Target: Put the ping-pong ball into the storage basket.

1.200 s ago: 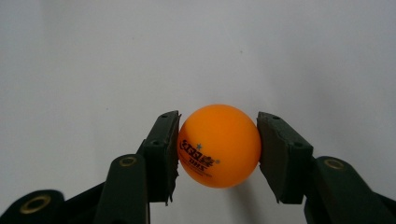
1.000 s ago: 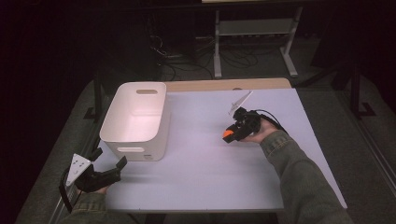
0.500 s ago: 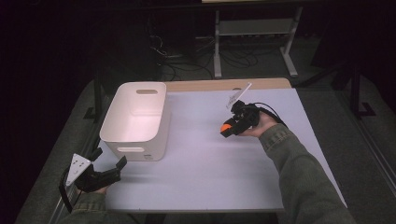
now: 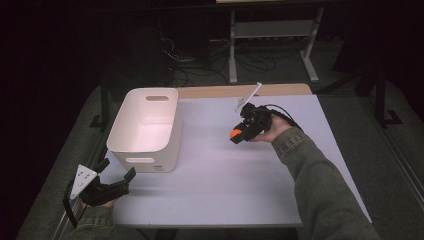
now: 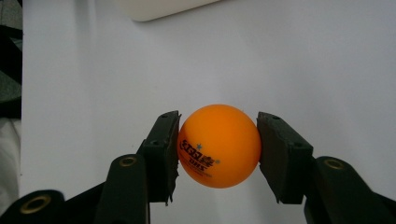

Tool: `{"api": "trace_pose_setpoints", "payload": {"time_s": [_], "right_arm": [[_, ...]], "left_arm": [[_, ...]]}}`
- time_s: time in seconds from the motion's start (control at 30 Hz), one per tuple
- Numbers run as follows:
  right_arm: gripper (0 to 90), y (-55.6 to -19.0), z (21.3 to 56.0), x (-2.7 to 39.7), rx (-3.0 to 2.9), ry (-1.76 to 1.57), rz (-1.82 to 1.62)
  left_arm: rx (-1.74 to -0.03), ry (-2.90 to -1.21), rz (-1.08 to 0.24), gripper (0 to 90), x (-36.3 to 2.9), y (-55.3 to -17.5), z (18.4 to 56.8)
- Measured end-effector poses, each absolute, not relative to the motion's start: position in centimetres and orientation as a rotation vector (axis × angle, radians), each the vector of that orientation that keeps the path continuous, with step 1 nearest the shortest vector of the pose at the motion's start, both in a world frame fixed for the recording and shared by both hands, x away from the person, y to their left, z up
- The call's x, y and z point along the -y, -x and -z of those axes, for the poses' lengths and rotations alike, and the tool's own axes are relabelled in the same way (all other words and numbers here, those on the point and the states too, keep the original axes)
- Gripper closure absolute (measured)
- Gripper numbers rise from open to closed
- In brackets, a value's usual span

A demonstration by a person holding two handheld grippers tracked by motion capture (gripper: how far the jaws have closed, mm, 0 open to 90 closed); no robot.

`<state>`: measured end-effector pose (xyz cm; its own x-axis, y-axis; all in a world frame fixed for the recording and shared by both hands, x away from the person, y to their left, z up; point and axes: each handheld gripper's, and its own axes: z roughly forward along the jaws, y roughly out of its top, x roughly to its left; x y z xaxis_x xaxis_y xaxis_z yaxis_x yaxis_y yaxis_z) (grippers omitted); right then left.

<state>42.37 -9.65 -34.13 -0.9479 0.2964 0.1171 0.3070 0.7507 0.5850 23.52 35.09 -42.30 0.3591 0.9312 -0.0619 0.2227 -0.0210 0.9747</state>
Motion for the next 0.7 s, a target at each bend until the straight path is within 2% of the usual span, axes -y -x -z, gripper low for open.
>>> {"api": "trace_pose_setpoints", "payload": {"time_s": [0.7], "right_arm": [[49.7,-42.8,31.6,7.2,2.935,0.453,1.006]], "left_arm": [[-1.094,-1.506,-0.797,0.0,-35.1,-23.5,42.3]]}}
